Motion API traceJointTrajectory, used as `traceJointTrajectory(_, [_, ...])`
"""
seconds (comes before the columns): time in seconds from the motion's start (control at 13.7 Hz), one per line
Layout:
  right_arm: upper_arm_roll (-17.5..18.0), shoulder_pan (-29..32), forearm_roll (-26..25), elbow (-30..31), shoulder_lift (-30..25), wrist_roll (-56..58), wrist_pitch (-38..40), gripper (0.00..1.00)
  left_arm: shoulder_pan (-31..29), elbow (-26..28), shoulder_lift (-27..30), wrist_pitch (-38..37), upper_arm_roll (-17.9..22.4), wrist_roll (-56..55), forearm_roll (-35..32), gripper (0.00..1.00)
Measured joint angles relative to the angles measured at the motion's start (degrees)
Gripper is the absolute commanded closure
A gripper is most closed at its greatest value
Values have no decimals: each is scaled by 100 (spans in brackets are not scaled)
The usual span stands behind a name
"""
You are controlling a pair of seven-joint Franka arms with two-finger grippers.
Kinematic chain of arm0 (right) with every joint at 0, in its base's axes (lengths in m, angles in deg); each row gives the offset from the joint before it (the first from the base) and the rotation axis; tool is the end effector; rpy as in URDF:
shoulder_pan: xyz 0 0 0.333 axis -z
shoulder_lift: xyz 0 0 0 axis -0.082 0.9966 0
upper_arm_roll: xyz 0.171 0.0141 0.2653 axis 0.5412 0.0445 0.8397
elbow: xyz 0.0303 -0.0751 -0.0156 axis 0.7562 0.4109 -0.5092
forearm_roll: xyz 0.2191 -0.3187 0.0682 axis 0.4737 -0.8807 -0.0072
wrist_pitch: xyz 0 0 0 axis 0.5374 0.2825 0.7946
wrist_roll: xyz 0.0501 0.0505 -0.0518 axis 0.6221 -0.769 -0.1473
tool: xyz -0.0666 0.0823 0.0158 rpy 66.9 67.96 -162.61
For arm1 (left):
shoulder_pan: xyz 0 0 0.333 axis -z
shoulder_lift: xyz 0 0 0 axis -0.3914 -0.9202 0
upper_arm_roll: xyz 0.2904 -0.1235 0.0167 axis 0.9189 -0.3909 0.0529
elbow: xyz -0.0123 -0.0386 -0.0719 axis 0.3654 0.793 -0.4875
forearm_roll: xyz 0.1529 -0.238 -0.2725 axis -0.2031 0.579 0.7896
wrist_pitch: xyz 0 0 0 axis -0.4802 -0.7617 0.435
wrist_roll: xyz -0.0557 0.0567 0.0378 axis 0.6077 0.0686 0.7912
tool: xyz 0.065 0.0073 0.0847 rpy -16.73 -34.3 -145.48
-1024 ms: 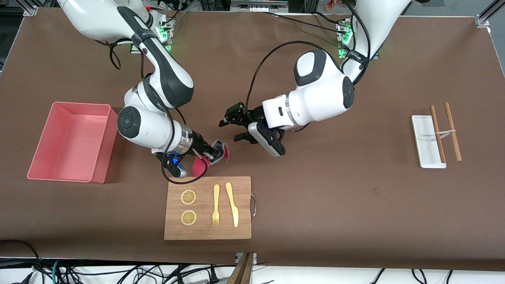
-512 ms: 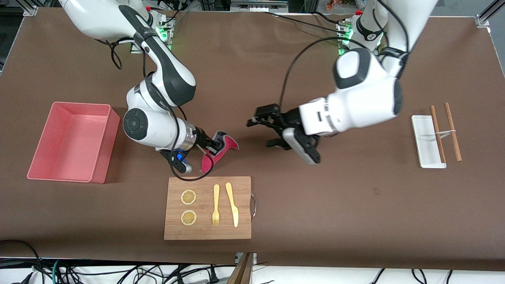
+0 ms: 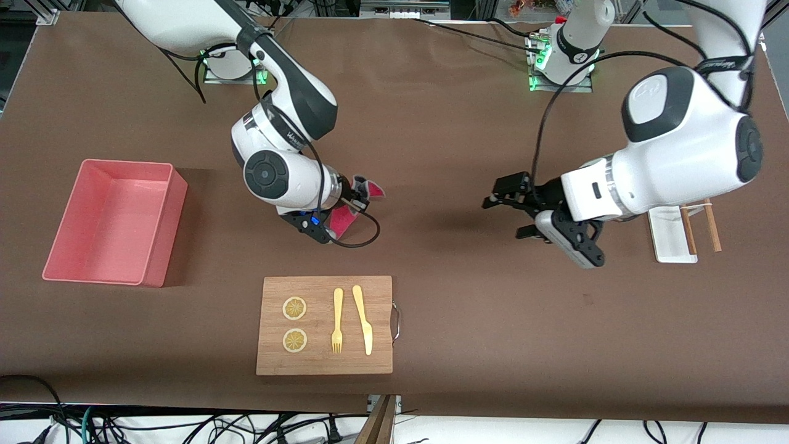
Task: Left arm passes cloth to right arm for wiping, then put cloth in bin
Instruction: 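Open the left gripper and withdraw it while the right gripper holds cloth, then wipe the table beside the cutting board with the cloth in the right gripper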
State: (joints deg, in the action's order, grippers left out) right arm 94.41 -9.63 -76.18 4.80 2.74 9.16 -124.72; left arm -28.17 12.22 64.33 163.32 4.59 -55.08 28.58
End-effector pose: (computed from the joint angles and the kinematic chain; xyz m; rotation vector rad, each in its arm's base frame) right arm 0.5743 0.4057 0.3494 -2.8180 0.8120 0.4841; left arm 0.6474 -0.2073 0.5139 2.5545 -0.5764 0.0751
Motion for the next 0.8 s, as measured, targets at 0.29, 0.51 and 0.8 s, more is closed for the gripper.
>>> traceJointTrajectory(0.29, [-2,-171,-569,276,392,-95,-599,100,-211,-15,342,-1170,-1,-4,-1345,0])
traceJointTrajectory(0.51, [-176,-166,-1072,314,750,-96,-762,100,-343,-20,613,-1695,1,-5,-2185,0])
traceJointTrajectory(0.8, [-719,-92,-1261,369,787,638,-692,100,-103,-9,888,-1871,799,-6,-2329,0])
